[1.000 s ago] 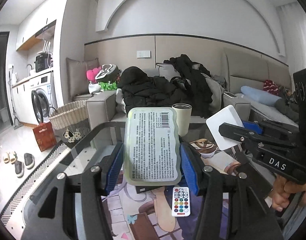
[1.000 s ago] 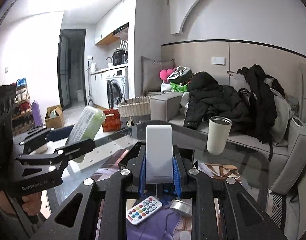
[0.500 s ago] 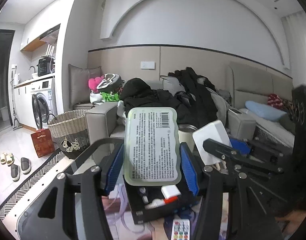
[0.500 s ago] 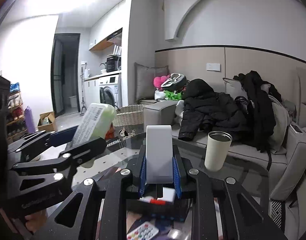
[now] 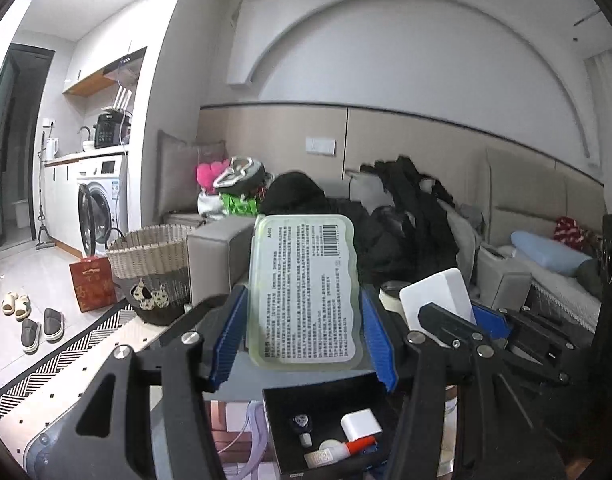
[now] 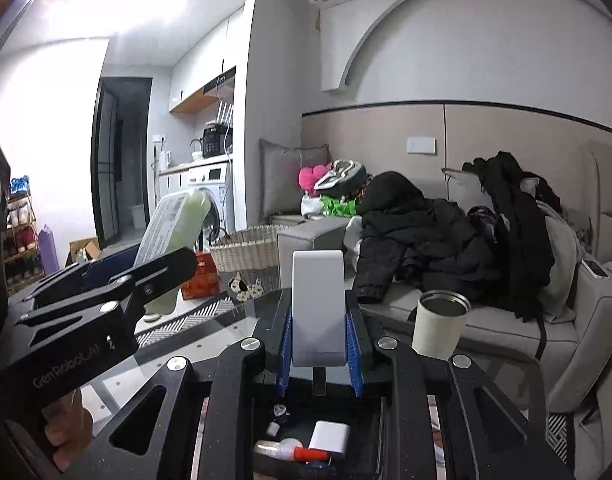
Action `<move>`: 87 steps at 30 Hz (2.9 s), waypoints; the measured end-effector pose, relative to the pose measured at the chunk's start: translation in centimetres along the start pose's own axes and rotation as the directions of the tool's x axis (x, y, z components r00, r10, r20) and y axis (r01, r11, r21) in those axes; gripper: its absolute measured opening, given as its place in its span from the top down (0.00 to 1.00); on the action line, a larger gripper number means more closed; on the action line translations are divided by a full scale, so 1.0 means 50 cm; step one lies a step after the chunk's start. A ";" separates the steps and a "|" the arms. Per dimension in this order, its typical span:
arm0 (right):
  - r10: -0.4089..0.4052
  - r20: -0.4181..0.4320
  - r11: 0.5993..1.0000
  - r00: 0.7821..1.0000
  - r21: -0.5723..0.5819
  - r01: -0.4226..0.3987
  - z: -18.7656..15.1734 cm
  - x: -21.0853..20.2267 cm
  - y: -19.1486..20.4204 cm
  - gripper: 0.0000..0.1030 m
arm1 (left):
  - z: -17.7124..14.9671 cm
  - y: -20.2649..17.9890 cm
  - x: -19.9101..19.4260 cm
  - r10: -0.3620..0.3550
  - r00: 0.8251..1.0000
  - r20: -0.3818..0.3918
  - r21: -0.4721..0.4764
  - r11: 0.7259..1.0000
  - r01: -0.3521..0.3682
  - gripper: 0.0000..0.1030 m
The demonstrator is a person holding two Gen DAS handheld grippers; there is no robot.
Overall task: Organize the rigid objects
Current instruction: 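Lower charger and card pack into the box and open both tools, then raise both open tools away from the black box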
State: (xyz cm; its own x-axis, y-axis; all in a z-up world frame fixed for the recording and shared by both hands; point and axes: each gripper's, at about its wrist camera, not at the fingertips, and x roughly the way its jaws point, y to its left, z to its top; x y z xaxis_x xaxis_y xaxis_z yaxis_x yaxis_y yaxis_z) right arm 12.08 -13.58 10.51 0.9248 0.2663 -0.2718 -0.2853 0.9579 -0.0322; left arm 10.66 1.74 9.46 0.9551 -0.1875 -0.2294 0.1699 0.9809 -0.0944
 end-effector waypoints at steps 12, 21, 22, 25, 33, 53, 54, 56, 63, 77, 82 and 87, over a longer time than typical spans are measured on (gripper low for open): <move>0.033 -0.271 0.994 0.962 0.112 -0.003 -0.067 0.131 -0.060 0.79 | -0.076 -0.001 0.159 0.011 0.916 -0.401 -0.034 0.999 -0.026 0.47; 0.063 -0.501 0.991 0.863 0.136 0.006 -0.150 0.214 -0.072 0.79 | -0.134 -0.026 0.212 -0.028 0.820 -0.571 -0.021 1.000 0.020 0.47; 0.061 -0.518 0.990 0.853 0.138 0.013 -0.157 0.220 -0.075 0.79 | -0.140 -0.028 0.216 -0.026 0.811 -0.584 -0.017 1.000 0.019 0.47; 0.075 -0.548 0.989 0.833 0.147 0.008 -0.170 0.229 -0.076 0.79 | -0.149 -0.032 0.226 -0.020 0.792 -0.610 -0.014 1.000 0.015 0.47; 0.089 -0.578 0.988 0.811 0.157 0.004 -0.177 0.234 -0.078 0.79 | -0.152 -0.033 0.222 -0.015 0.787 -0.617 -0.002 1.000 0.018 0.47; -0.073 -0.607 0.995 0.791 0.004 0.095 -0.190 0.242 -0.082 0.78 | -0.172 -0.050 0.235 -0.004 0.767 -0.642 0.025 0.999 0.026 0.47; -0.074 -0.610 0.995 0.789 0.004 0.096 -0.190 0.242 -0.083 0.78 | -0.173 -0.051 0.235 -0.001 0.767 -0.642 0.029 0.999 0.025 0.47; -0.056 -0.613 0.996 0.788 0.023 0.089 -0.191 0.241 -0.083 0.78 | -0.173 -0.052 0.235 0.004 0.766 -0.643 0.035 0.999 0.025 0.47; -0.036 -0.616 0.995 0.787 0.048 0.083 -0.198 0.243 -0.085 0.77 | -0.171 -0.051 0.234 0.002 0.769 -0.640 0.028 0.999 0.021 0.44; -0.009 -0.594 0.995 0.804 0.075 0.066 -0.181 0.227 -0.079 0.77 | -0.160 -0.047 0.214 -0.010 0.794 -0.608 0.008 1.000 0.018 0.38; 0.008 -0.558 0.994 0.830 0.096 0.055 -0.167 0.211 -0.082 0.77 | -0.139 -0.046 0.189 -0.005 0.838 -0.546 0.005 1.000 0.010 0.35; 0.030 -0.471 0.992 0.882 0.124 0.033 -0.143 0.171 -0.078 0.76 | -0.104 -0.052 0.139 0.018 0.912 -0.410 0.035 0.999 -0.004 0.30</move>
State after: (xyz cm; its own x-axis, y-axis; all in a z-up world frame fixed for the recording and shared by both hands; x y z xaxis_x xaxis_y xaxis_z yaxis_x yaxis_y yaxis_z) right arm 19.28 -15.82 1.46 0.6885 0.2126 -0.6933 -0.2214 0.9720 0.0783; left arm 15.58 -2.39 3.08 0.7744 -0.1745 -0.6081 0.1745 0.9828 -0.0598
